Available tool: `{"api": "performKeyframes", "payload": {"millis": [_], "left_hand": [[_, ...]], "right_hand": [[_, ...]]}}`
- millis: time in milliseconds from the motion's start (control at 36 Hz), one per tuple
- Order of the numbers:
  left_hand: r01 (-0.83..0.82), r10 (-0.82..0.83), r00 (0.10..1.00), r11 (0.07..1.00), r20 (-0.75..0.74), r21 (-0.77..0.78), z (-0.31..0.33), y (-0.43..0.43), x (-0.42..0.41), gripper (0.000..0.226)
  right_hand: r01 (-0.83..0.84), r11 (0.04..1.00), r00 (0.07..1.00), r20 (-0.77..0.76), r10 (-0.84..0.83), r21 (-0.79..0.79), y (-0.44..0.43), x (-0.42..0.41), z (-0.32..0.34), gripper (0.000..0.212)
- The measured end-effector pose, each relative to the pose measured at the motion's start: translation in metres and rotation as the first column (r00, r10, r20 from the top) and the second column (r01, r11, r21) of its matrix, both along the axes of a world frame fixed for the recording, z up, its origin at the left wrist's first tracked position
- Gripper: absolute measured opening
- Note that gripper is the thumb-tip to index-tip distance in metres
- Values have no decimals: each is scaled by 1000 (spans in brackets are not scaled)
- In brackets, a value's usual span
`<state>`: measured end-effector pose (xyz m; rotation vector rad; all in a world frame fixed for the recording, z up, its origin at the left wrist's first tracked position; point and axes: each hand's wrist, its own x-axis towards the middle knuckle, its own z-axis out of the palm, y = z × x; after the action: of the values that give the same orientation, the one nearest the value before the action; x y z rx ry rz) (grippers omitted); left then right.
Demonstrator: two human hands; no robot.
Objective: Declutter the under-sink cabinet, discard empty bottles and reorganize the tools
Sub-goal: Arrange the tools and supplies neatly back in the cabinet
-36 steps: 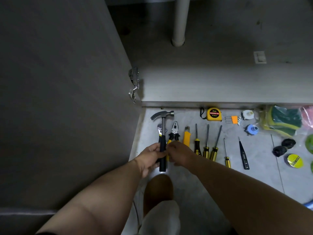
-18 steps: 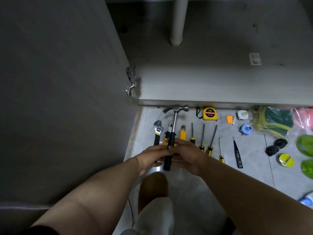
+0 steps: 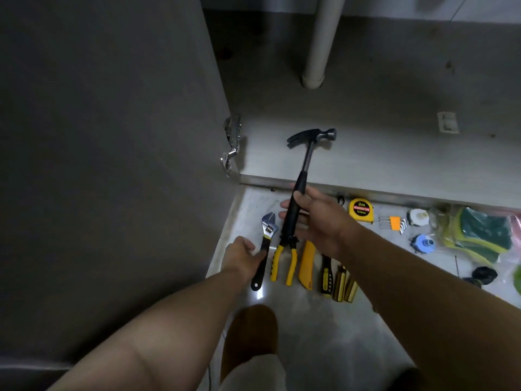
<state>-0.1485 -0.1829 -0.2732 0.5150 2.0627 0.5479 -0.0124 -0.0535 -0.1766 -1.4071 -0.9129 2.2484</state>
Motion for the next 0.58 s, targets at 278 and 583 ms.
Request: {"api": "performKeyframes", "payload": {"millis": [278,583], "left_hand": [[358,-403,879,911,-255,-205,-14,5,3,30],[98,-112,982,990,-150,-100,-13,3,-1,19]], "right_hand": [[-25,999,999,48,24,22,62,-69,-5,29],[-104,952,953,302,13,289,76,-98,-16,44]]}}
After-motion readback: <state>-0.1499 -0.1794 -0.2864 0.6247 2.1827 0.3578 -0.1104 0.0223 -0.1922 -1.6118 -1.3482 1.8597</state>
